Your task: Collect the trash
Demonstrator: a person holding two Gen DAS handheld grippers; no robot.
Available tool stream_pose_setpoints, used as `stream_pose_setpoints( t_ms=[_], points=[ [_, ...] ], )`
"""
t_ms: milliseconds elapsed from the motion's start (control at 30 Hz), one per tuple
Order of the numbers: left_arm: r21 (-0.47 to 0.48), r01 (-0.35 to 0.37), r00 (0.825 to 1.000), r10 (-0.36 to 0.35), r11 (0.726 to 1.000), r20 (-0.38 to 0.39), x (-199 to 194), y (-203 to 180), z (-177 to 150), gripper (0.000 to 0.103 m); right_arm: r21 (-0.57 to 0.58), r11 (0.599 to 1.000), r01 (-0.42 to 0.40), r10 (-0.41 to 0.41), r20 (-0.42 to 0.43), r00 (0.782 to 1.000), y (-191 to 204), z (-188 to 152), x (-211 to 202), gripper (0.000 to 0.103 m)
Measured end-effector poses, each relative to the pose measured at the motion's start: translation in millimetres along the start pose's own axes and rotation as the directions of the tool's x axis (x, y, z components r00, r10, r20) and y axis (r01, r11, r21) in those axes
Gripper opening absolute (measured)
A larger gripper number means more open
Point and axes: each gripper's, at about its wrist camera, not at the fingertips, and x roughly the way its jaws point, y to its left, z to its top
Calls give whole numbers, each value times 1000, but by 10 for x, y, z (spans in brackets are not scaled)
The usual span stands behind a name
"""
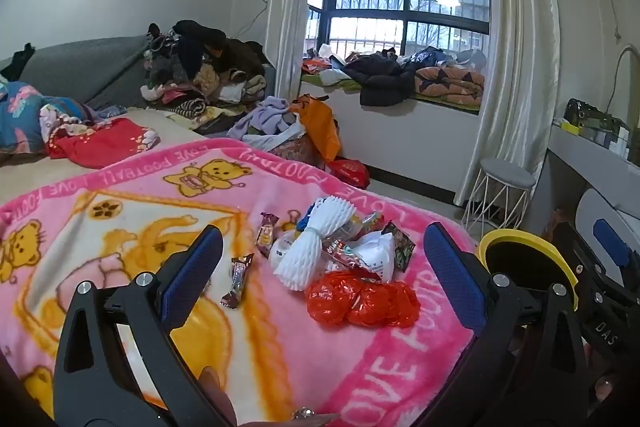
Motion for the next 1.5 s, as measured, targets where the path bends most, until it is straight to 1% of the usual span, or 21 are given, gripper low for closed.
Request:
stream_pose_setpoints(
  t_ms=[233, 267, 300, 633, 700, 1500],
  points=[
    [2, 2, 1000, -2, 1000, 2, 21, 15, 24, 93, 11, 1000, 4, -4, -7, 1000, -54, -7, 51, 97],
    [0, 4, 1000, -4, 1000, 2, 27, 19, 30, 93, -9, 1000, 1, -1, 14, 1000, 19, 14, 0, 97],
    [4, 5, 1000, -5, 1000, 8, -21, -22, 18, 93, -11, 1000, 1, -1, 13, 1000, 17, 9, 6, 97],
    [10, 14, 1000, -14, 1000, 18, -68, -121, 68, 93, -12, 1000, 0, 0, 17, 1000, 23, 32, -31, 97],
    [11, 22, 1000, -22, 1000, 20, -79, -108, 61, 93, -15, 1000, 1, 0, 19, 1000, 30, 32, -37, 97],
    [10, 19, 1000, -19, 1000, 23, -83, -112, 52, 93, -15, 1000, 2, -1, 22, 1000, 23, 32, -47, 97]
  ],
)
